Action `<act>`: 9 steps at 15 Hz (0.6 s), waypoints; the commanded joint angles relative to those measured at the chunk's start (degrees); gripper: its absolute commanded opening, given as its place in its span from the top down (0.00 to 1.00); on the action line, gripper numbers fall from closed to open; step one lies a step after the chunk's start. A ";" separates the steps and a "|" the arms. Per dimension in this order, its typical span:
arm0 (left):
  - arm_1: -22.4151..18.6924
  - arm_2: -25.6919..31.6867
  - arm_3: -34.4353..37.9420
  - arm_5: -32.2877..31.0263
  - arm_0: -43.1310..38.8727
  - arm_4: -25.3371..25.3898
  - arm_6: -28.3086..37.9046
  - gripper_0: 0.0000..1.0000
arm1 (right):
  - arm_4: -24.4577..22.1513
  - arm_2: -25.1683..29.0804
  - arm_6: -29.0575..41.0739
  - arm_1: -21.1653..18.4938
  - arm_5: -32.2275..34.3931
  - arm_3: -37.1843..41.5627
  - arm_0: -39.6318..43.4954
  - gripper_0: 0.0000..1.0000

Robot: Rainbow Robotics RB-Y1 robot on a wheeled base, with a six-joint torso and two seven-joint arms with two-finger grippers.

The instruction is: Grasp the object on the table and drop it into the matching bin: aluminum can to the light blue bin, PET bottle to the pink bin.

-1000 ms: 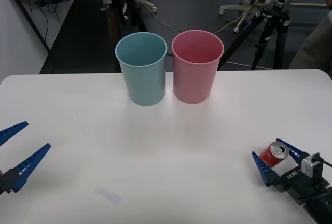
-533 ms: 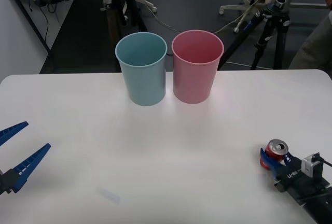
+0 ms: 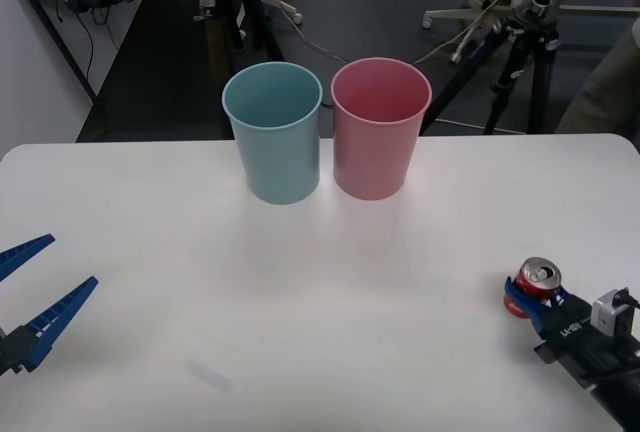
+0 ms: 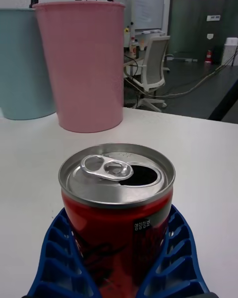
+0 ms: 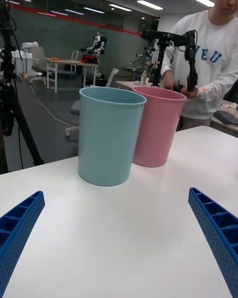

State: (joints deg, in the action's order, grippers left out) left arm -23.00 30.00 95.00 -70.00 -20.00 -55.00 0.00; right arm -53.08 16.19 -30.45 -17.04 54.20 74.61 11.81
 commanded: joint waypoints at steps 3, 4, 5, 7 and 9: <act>0.00 0.00 0.00 0.00 0.00 0.00 0.00 0.00 | 0.09 -0.02 2.24 0.08 -0.06 7.74 2.52 1.00; 0.00 0.00 0.00 0.00 0.00 0.00 0.00 0.00 | 0.09 -0.19 3.12 -0.01 -0.50 9.85 3.14 1.00; 0.00 0.00 0.00 0.00 0.00 0.00 0.00 0.00 | -0.44 -0.55 5.67 -0.01 -0.67 12.05 3.84 1.00; 0.00 0.00 0.00 0.00 0.00 0.00 0.00 0.00 | -1.58 -1.60 10.68 -0.01 -1.64 18.47 5.77 1.00; 0.00 0.00 0.00 0.00 0.00 0.00 0.00 0.00 | -4.22 -2.48 15.33 -0.01 -4.80 25.94 8.06 1.00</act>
State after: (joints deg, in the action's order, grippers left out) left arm -23.00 30.00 95.00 -70.00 -20.00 -55.00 0.00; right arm -56.25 14.12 -16.96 -17.05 50.72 97.69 19.04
